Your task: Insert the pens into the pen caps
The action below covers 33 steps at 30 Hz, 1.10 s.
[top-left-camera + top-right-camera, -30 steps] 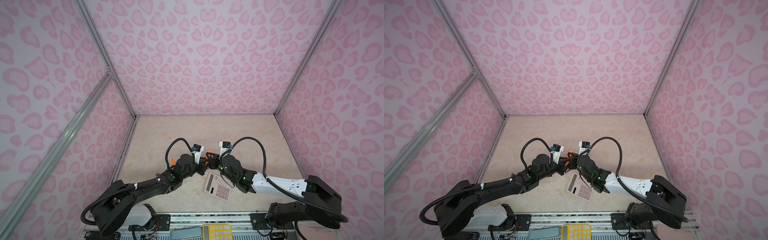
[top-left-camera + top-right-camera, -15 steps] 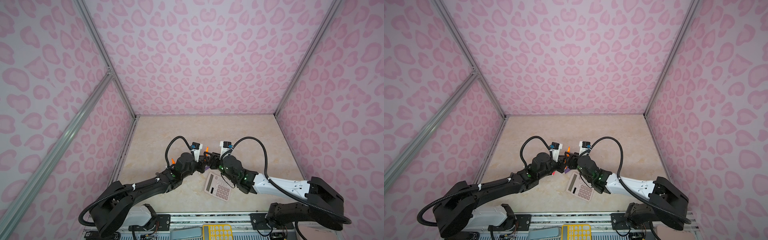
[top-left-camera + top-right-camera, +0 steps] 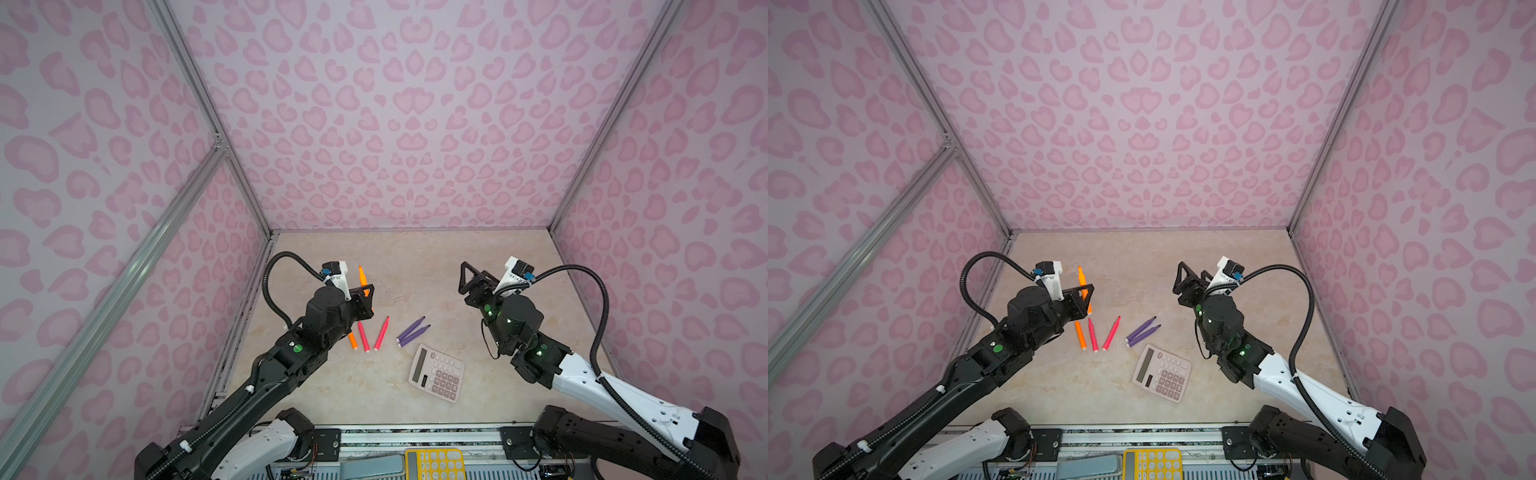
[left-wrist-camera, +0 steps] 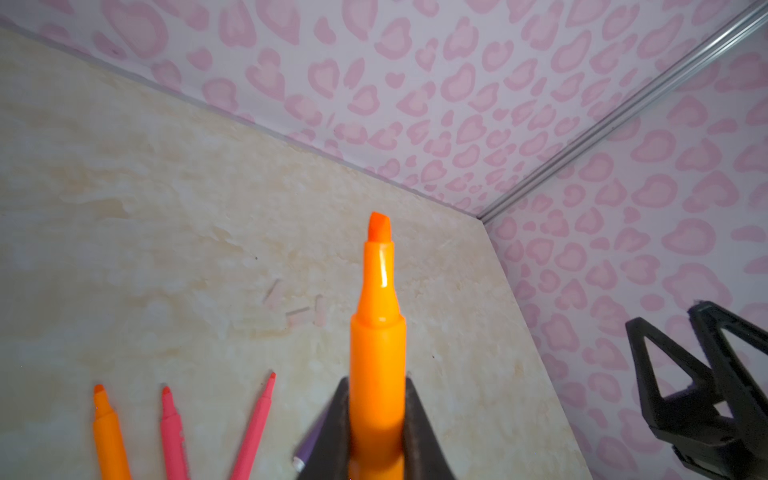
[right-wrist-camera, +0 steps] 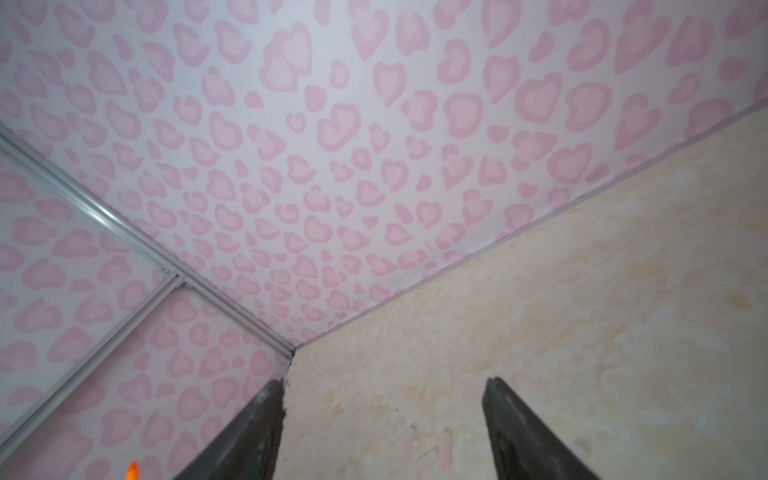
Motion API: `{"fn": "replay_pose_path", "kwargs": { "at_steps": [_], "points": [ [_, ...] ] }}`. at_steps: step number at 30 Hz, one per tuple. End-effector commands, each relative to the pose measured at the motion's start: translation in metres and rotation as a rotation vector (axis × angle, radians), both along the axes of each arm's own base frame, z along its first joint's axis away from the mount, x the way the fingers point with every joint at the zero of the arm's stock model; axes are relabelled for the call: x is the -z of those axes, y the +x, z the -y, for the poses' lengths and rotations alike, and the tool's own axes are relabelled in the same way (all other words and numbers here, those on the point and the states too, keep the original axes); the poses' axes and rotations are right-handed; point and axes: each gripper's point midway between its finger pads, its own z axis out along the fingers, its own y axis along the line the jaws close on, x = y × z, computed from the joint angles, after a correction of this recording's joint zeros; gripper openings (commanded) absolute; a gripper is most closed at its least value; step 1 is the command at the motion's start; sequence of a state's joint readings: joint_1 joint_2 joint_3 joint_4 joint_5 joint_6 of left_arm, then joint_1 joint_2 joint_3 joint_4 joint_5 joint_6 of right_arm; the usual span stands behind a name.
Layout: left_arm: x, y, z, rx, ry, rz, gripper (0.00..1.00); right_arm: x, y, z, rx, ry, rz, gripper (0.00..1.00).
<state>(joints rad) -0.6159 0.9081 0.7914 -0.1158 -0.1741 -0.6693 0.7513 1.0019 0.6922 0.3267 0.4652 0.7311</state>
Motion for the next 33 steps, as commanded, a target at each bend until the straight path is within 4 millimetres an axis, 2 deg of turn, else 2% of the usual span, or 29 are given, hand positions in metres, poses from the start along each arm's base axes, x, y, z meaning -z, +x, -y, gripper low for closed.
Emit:
{"fn": "replay_pose_path", "kwargs": {
  "at_steps": [1, 2, 4, 6, 8, 9, 12, 17, 19, 21, 26, 33],
  "points": [
    [-0.002, 0.004, -0.040, -0.157, 0.172, 0.080, 0.03, 0.031, 0.009, -0.003, -0.026, -0.096, -0.073, 0.76],
    [0.004, 0.006, -0.051, -0.215, 0.201, 0.099, 0.03, 0.039, 0.015, -0.006, -0.033, -0.136, -0.097, 0.76],
    [0.028, 0.009, -0.066, -0.290, 0.239, 0.085, 0.03, 0.057, 0.026, -0.020, -0.060, -0.214, -0.147, 0.76],
    [0.052, 0.011, -0.062, -0.265, 0.257, 0.053, 0.03, 0.081, 0.038, -0.031, -0.058, -0.250, -0.235, 0.74],
    [0.067, 0.015, -0.051, -0.208, 0.293, 0.038, 0.03, 0.106, 0.050, -0.056, -0.129, -0.260, -0.306, 0.71],
    [0.069, 0.018, -0.051, -0.214, 0.308, 0.026, 0.03, 0.113, 0.055, -0.073, -0.183, -0.256, -0.319, 0.66],
    [0.071, 0.027, -0.045, -0.201, 0.347, 0.032, 0.03, 0.153, 0.069, -0.111, -0.250, -0.285, -0.417, 0.57],
    [0.080, 0.032, -0.044, -0.203, 0.358, 0.011, 0.03, 0.212, 0.084, -0.153, -0.289, -0.394, -0.553, 0.48],
    [0.085, 0.035, -0.048, -0.208, 0.338, -0.013, 0.03, 0.227, 0.087, -0.160, -0.290, -0.419, -0.589, 0.45],
    [0.091, 0.037, -0.054, -0.218, 0.311, -0.046, 0.03, 0.234, 0.087, -0.159, -0.271, -0.430, -0.594, 0.45],
    [0.099, 0.038, -0.070, -0.258, 0.271, -0.092, 0.03, 0.237, 0.092, -0.149, -0.215, -0.447, -0.596, 0.47],
    [0.101, 0.038, -0.066, -0.237, 0.262, -0.103, 0.03, 0.256, 0.098, -0.155, -0.222, -0.486, -0.642, 0.47]
  ]
}}
